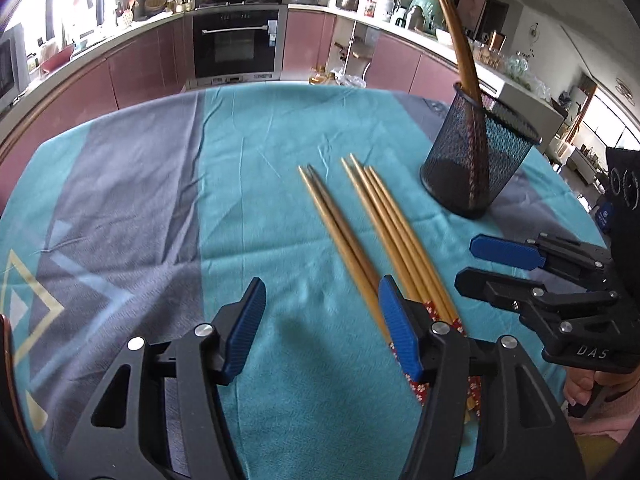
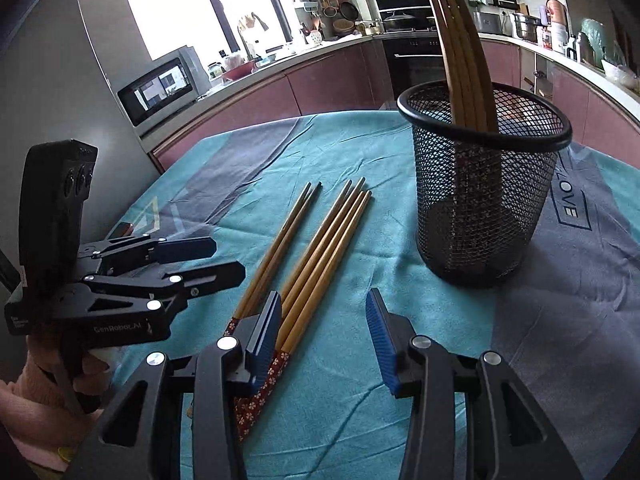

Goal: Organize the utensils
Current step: 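Withdraw both open tools from the cup back toward the remaining chopsticks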

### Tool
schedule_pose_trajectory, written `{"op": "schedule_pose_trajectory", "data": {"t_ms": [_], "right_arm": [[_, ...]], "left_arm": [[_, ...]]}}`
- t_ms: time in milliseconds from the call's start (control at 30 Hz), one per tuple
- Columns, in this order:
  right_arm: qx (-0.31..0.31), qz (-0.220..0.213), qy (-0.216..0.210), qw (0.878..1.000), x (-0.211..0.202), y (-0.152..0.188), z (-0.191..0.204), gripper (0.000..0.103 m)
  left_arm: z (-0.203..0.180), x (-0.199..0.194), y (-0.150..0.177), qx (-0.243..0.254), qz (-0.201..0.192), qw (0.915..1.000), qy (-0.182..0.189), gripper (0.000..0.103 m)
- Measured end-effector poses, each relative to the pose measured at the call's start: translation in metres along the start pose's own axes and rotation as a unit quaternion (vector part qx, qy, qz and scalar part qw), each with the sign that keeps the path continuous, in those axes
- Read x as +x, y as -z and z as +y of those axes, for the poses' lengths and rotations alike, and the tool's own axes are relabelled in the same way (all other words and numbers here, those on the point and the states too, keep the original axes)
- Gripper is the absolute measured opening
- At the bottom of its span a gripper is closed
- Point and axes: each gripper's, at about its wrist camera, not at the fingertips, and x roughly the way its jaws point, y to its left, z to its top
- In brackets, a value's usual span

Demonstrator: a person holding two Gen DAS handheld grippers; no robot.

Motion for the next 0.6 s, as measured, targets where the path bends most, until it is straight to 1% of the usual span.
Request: {"op": "schedule_pose_trajectory", "data": {"t_ms": [133,600], "right_arm": [[-0.002,0.005,0.008,1.0,0.006,0.001,0.004,0.042],[-0.009,0.019,0.029,0.999,0.019,-0.002,0.005,0.037]], "left_arm": [[-0.001,0.005,0.001,0.002,0.005,1.0,-0.001,0.057],[-0.007,0.012,-0.003,0.013,0.006,0.9999,-0.009,0.056]]}}
